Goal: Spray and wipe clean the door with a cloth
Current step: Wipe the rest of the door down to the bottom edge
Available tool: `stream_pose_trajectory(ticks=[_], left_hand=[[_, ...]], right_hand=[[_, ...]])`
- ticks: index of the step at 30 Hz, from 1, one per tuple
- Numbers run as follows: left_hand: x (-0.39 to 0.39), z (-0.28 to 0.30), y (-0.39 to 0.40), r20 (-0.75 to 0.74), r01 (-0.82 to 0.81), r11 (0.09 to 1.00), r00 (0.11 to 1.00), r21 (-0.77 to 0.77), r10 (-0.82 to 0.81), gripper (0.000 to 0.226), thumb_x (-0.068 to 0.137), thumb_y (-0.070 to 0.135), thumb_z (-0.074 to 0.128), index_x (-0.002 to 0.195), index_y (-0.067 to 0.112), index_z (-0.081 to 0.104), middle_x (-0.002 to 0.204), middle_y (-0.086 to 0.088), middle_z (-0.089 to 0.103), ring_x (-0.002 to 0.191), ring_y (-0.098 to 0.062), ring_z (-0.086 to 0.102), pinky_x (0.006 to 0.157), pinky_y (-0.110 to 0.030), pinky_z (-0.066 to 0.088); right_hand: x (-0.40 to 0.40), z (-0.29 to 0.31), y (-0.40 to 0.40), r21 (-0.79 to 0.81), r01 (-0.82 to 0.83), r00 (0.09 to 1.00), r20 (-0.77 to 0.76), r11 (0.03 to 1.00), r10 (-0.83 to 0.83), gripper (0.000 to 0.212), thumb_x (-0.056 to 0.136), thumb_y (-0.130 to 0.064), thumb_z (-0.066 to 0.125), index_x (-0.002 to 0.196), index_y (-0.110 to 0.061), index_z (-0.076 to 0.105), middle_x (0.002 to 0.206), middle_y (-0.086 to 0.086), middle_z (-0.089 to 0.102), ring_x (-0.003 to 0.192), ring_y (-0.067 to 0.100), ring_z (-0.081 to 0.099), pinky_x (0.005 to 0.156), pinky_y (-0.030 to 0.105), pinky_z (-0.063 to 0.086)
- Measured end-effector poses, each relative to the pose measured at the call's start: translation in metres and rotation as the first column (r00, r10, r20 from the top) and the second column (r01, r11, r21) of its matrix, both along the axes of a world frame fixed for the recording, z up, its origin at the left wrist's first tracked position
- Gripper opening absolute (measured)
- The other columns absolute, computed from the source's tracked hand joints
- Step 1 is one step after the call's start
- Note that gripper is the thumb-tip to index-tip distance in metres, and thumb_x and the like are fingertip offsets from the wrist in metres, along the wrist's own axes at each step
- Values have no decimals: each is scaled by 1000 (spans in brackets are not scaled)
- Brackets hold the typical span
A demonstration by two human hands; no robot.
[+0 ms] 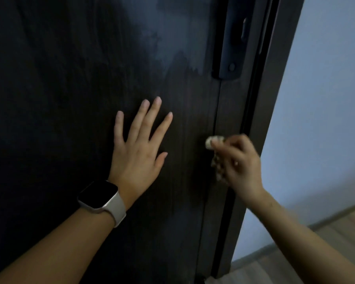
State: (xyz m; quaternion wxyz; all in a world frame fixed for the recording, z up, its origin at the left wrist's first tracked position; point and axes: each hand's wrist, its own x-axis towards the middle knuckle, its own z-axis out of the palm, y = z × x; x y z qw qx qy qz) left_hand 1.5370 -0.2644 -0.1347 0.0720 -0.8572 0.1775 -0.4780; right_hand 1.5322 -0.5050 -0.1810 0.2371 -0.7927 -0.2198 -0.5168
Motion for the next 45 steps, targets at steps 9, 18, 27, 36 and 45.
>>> stream_pose_trajectory(ticks=[9,18,27,36,45], left_hand=[[35,66,-46,-8,-64,997,998,-54,63,115,74,69,60,155,20,-6,161,-9,-18,146,-24,-21,112,-55,-17],[39,63,-45,54,-75,997,996,-27,76,114,74,71,56,155,17,-2,160,-12,-16,148,-28,-16,112,-55,-17],[40,63,-45,59,-78,997,995,-22,79,112,73,71,55,155,15,3,162,-13,-11,149,-29,-12,112,-56,-15],[40,63,-45,75,-35,999,996,-39,38,113,71,68,62,155,14,8,162,-13,-6,149,-30,-6,113,-58,-11],[39,62,-44,59,-31,999,998,-45,33,113,71,68,61,155,14,9,162,-14,-5,149,-30,-4,114,-57,-12]], right_hand=[[52,78,4,148,5,991,133,989,-25,30,90,0,62,117,-8,70,97,7,52,89,10,49,80,9,38],[41,114,-50,421,10,976,193,907,-100,16,90,-5,68,104,-7,75,88,-1,51,80,10,52,75,10,38],[78,197,-28,317,-31,948,309,948,-72,30,96,-16,50,121,-9,67,95,-3,44,80,-2,45,76,7,37],[74,125,-37,264,-59,987,160,963,17,15,98,-21,56,108,-13,64,94,0,47,80,28,59,63,39,53],[88,244,-29,278,103,903,377,955,-207,39,88,-19,37,99,-1,71,89,8,46,79,18,47,71,14,33]])
